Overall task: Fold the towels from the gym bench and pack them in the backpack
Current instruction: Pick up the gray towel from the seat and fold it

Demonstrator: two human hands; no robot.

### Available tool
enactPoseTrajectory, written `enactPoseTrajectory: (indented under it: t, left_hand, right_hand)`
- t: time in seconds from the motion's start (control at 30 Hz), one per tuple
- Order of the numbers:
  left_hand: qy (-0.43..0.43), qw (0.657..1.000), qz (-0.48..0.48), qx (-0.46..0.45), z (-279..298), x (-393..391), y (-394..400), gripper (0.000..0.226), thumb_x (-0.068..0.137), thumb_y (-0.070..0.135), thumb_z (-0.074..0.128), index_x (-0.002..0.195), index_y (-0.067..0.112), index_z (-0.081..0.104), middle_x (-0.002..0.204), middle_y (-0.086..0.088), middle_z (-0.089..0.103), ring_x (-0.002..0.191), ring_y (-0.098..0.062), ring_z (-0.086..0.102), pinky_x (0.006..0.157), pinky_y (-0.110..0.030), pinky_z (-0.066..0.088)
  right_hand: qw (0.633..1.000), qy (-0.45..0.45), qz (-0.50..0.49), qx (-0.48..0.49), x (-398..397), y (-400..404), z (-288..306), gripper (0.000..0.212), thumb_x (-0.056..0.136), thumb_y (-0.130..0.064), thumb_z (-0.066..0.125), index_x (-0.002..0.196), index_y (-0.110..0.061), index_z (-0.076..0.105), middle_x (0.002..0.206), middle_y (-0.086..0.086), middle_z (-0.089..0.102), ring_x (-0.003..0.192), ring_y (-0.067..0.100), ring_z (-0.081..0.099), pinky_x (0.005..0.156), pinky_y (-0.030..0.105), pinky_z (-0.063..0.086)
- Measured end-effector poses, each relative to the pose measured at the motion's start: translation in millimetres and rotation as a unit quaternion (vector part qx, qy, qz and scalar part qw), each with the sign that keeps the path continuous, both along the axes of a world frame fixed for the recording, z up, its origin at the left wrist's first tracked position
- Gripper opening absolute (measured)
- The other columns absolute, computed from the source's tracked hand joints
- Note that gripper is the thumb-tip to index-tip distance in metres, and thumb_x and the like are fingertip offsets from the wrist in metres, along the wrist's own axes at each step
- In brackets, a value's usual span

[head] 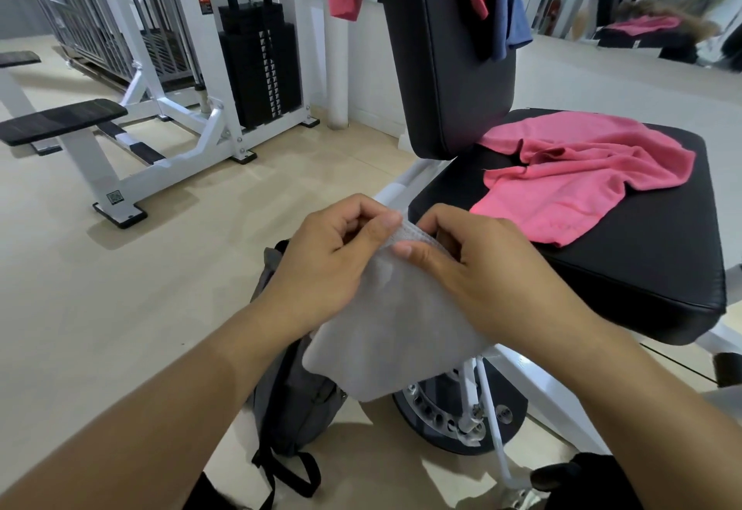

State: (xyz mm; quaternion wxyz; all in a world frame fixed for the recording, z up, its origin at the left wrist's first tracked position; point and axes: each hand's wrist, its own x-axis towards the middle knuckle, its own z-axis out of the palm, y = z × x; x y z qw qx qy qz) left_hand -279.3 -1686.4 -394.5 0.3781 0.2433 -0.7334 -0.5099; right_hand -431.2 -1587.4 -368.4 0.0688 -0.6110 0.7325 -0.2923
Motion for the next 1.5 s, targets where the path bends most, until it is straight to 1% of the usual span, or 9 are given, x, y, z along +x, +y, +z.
enactPoseTrajectory:
  t: [0.1, 0.2, 0.37, 0.53, 0.7, 0.87, 1.07, 1.23, 1.5]
  left_hand:
    - [-0.025, 0.997, -0.062, 0.04, -7.9, 2.4, -9.7, 0.033, 0.08, 0.06, 0.074, 0.089, 0.028, 0.073, 0.089, -0.001, 0.078, 0.088, -0.016, 0.073, 0.085, -0.036, 0.058]
    - [-0.116, 0.983, -0.123, 0.072, -11.4, 9.2, -14.0, 0.063, 0.064, 0.064, 0.086, 0.107, 0.02, 0.073, 0.108, -0.012, 0.076, 0.105, -0.034, 0.072, 0.098, -0.057, 0.055]
    - [-0.162, 0.969, -0.167, 0.089, -11.1, 3.9, -0.5, 0.04, 0.076, 0.048, 0.082, 0.106, 0.022, 0.079, 0.105, 0.006, 0.08, 0.101, -0.015, 0.076, 0.099, -0.045, 0.057]
    - [-0.169, 0.963, -0.175, 0.114, -13.2, -0.1, 2.7, 0.039, 0.071, 0.06, 0.077, 0.094, 0.03, 0.081, 0.103, 0.005, 0.08, 0.099, -0.017, 0.077, 0.093, -0.039, 0.058]
    - [-0.164, 0.969, -0.152, 0.103, -8.6, 2.1, -2.1, 0.018, 0.066, 0.057, 0.076, 0.077, 0.043, 0.077, 0.086, 0.017, 0.078, 0.082, -0.002, 0.075, 0.07, -0.016, 0.053]
    - [-0.167, 0.981, -0.093, 0.036, -20.2, 4.8, -10.8, 0.053, 0.058, 0.058, 0.084, 0.068, 0.015, 0.053, 0.066, 0.003, 0.051, 0.063, -0.012, 0.049, 0.058, -0.021, 0.038]
    - [-0.166, 0.983, -0.076, 0.03, -24.0, 1.4, -7.6, 0.055, 0.056, 0.055, 0.086, 0.064, 0.018, 0.048, 0.062, 0.007, 0.048, 0.059, -0.01, 0.047, 0.053, -0.02, 0.037]
    - [-0.248, 0.963, -0.091, 0.054, -22.6, 4.1, -15.4, 0.047, 0.062, 0.046, 0.093, 0.092, 0.016, 0.073, 0.088, 0.01, 0.077, 0.081, -0.006, 0.074, 0.072, -0.023, 0.058]
    - [-0.398, 0.904, -0.135, 0.08, -18.0, 15.4, -29.3, 0.044, 0.062, 0.054, 0.092, 0.088, 0.022, 0.077, 0.088, 0.01, 0.08, 0.083, -0.008, 0.076, 0.078, -0.028, 0.06]
  right_hand:
    - [1.0, 0.0, 0.021, 0.002, 0.5, 3.9, 5.5, 0.033, 0.091, -0.058, 0.053, 0.079, -0.027, 0.058, 0.067, -0.005, 0.059, 0.066, 0.011, 0.054, 0.055, 0.03, 0.039]
    - [0.993, -0.097, 0.068, 0.023, -6.5, 7.1, 17.3, 0.022, 0.096, -0.044, 0.06, 0.086, -0.025, 0.064, 0.076, -0.005, 0.069, 0.065, 0.005, 0.059, 0.057, 0.019, 0.043]
    - [0.94, -0.315, 0.127, 0.026, -18.8, 14.9, 34.5, 0.023, 0.094, -0.028, 0.062, 0.096, -0.006, 0.066, 0.082, 0.01, 0.072, 0.07, 0.013, 0.063, 0.064, 0.021, 0.051]
    - [0.895, -0.433, 0.106, -0.003, -31.2, 15.3, 39.4, 0.018, 0.086, -0.034, 0.064, 0.086, -0.016, 0.066, 0.08, 0.006, 0.067, 0.072, 0.017, 0.064, 0.065, 0.025, 0.054]
    - [0.926, -0.371, 0.056, -0.043, -48.7, 16.0, 40.3, 0.016, 0.087, -0.036, 0.065, 0.084, -0.021, 0.068, 0.078, 0.002, 0.069, 0.071, 0.013, 0.064, 0.067, 0.024, 0.053]
    - [0.973, -0.228, -0.028, -0.01, -56.9, 12.5, 25.2, 0.019, 0.101, -0.035, 0.057, 0.096, -0.019, 0.065, 0.088, 0.014, 0.062, 0.078, 0.013, 0.054, 0.076, 0.033, 0.043]
    - [0.988, -0.145, -0.038, -0.032, -37.2, 5.3, 13.8, 0.035, 0.098, -0.043, 0.06, 0.071, -0.026, 0.046, 0.056, -0.021, 0.048, 0.054, -0.002, 0.045, 0.053, 0.011, 0.036]
    - [0.984, -0.129, -0.037, -0.119, -46.6, 7.1, 20.9, 0.017, 0.096, -0.036, 0.066, 0.09, -0.021, 0.068, 0.091, -0.009, 0.07, 0.083, 0.002, 0.062, 0.068, 0.012, 0.043]
    - [0.98, -0.155, -0.06, -0.108, -66.3, 8.5, 18.6, 0.015, 0.094, -0.04, 0.067, 0.093, -0.026, 0.071, 0.092, -0.017, 0.071, 0.079, -0.005, 0.064, 0.064, 0.005, 0.046]
